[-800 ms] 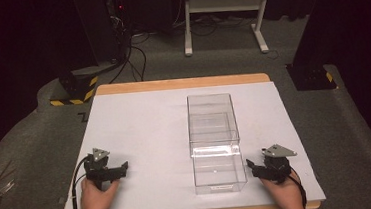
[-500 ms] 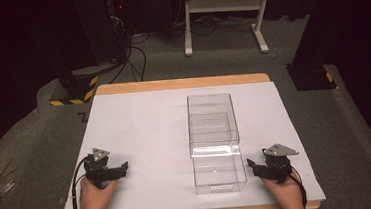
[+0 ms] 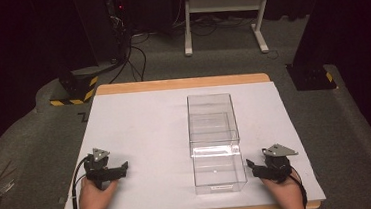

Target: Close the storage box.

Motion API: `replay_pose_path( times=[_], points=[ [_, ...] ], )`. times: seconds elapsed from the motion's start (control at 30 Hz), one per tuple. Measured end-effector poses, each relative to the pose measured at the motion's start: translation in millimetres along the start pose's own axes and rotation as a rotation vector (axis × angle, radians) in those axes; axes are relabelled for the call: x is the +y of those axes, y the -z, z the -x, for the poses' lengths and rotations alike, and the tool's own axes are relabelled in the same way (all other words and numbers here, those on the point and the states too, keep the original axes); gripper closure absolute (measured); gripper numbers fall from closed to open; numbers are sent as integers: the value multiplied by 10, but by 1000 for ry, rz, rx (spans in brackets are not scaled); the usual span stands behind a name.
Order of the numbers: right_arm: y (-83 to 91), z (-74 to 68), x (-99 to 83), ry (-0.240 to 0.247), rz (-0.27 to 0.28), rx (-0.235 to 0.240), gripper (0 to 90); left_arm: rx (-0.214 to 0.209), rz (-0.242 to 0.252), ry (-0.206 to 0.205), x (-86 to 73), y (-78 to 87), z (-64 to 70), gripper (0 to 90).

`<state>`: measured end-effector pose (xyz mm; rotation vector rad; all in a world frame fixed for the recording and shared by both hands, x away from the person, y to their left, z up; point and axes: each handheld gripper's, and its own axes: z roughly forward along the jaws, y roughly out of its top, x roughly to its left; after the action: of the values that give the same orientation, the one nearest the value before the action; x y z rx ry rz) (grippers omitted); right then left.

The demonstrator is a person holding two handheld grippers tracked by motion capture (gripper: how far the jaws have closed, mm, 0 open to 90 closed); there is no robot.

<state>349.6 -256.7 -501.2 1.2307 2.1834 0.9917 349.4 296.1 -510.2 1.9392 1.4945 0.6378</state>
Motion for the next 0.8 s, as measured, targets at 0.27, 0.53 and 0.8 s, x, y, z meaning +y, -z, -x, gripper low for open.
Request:
replay_pose_path(
  times=[0.27, 0.53, 0.8],
  points=[
    [57, -24, -9, 7, 36, 24, 215, 2, 0, 0, -1, 1, 2, 21],
    [202, -35, 24, 6, 88, 19, 210, 2, 1, 0, 0, 0, 2, 21],
    [326, -88, 72, 3, 136, 31, 209, 2, 0, 0, 0, 0, 2, 21]
  ],
)
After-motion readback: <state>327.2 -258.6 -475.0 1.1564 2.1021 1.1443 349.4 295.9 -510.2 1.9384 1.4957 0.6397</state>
